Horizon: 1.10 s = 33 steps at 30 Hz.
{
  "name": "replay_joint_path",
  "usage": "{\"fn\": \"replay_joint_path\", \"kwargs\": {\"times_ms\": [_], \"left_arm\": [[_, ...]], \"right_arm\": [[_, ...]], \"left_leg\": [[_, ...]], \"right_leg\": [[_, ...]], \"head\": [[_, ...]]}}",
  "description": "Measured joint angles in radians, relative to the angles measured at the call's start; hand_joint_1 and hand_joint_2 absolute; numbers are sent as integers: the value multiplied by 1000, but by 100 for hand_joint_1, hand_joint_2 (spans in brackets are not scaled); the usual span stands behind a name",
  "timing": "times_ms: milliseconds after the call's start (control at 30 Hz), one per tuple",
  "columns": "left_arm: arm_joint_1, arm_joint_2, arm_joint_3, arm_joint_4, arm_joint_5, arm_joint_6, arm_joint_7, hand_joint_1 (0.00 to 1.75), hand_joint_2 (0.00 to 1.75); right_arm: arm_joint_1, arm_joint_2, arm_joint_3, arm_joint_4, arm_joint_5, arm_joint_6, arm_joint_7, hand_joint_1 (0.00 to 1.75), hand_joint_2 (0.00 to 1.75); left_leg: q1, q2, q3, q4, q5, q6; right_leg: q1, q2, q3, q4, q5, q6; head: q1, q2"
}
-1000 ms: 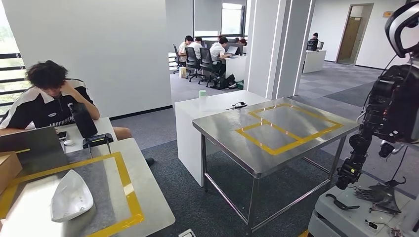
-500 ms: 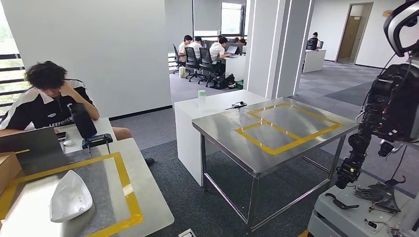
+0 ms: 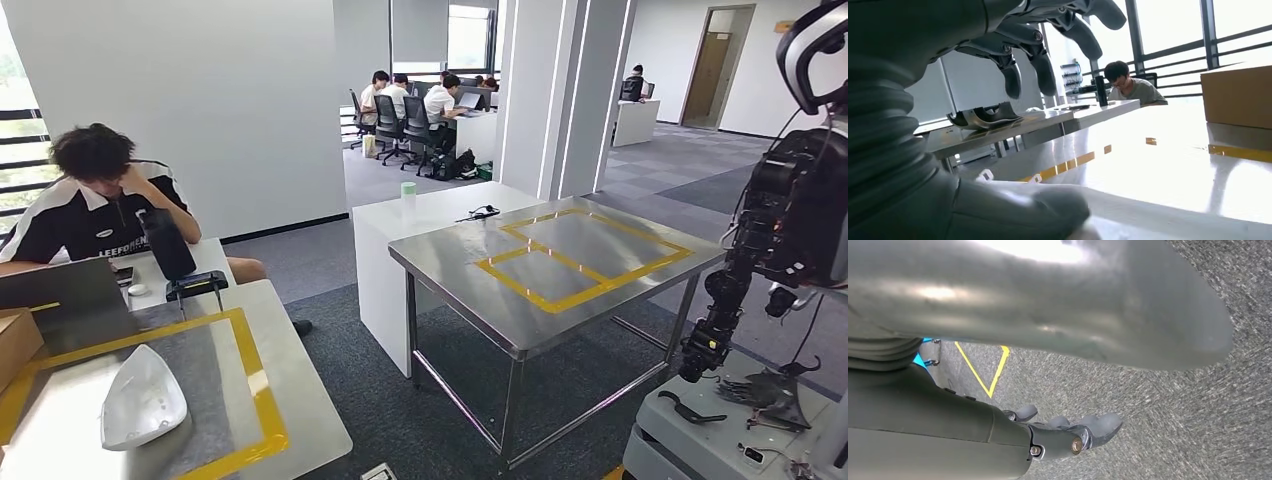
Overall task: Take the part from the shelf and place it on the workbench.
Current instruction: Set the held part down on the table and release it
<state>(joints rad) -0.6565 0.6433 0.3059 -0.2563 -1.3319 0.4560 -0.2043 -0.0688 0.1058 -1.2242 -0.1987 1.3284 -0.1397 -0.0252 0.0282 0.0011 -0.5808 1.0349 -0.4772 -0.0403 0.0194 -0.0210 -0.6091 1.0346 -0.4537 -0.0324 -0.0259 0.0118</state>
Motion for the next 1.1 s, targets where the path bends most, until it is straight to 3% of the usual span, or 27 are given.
{"fn": "replay_joint_path", "kwargs": {"times_ms": [433, 700, 767, 867, 900, 933, 967, 1033, 1100], "left_arm": [[1, -7, 38, 0, 4, 47, 8, 0, 0], [2, -6, 57, 0, 7, 60, 4, 0, 0], [1, -6, 57, 0, 6, 61, 4, 0, 0], [-1, -12, 57, 0, 0, 62, 0, 0, 0], [-1, -15, 57, 0, -4, 62, -1, 0, 0], [-1, -18, 57, 0, -9, 62, -2, 0, 0], [-2, -20, 57, 0, -13, 62, -2, 0, 0], [-6, -23, 57, -1, -20, 62, -2, 0, 0], [-14, -25, 57, -3, -26, 62, -1, 0, 0]], "right_arm": [[1, 0, 0, 0, 1, -8, -10, 0, 0], [0, 2, 0, 0, 2, -9, -11, 0, 0], [0, 2, 0, 0, 2, -9, -11, 0, 0], [1, 2, 0, 0, 2, -9, -7, 0, 0], [1, 2, 0, 0, 2, -9, -5, 0, 0], [1, 2, 0, 0, 2, -9, -3, 0, 0], [1, 3, 0, 0, 2, -9, -2, 0, 0], [0, 3, 0, 0, 2, -8, -2, 0, 0], [-1, 3, 0, 0, 2, -7, -3, 0, 0]], "left_leg": [[0, 0, 0, 0, 0, 0], [-3, 0, 1, -8, 5, 16], [5, 1, 5, -21, 16, 24], [8, 1, -1, -24, 23, 26], [9, 0, -3, -24, 24, 24], [11, -1, -5, -23, 26, 21], [14, -3, -7, -22, 28, 17], [18, -6, -9, -18, 29, 4], [19, -8, -9, -18, 30, -14]], "right_leg": [[0, 0, 0, 0, 0, 0], [-7, -1, 1, 0, 3, 17], [-9, 7, -19, 46, -33, 26], [-21, 15, -98, 225, -128, 41], [-26, 15, -113, 262, -139, 45], [-30, 15, -109, 262, -132, 48], [-34, 15, -84, 221, -108, 50], [-38, 18, -7, 84, -53, 53], [-35, 23, 32, 7, -31, 45]], "head": [[0, 0], [0, 0], [1, 0], [1, 0], [1, 0], [1, 0], [1, 0], [1, 0], [2, 0]]}}
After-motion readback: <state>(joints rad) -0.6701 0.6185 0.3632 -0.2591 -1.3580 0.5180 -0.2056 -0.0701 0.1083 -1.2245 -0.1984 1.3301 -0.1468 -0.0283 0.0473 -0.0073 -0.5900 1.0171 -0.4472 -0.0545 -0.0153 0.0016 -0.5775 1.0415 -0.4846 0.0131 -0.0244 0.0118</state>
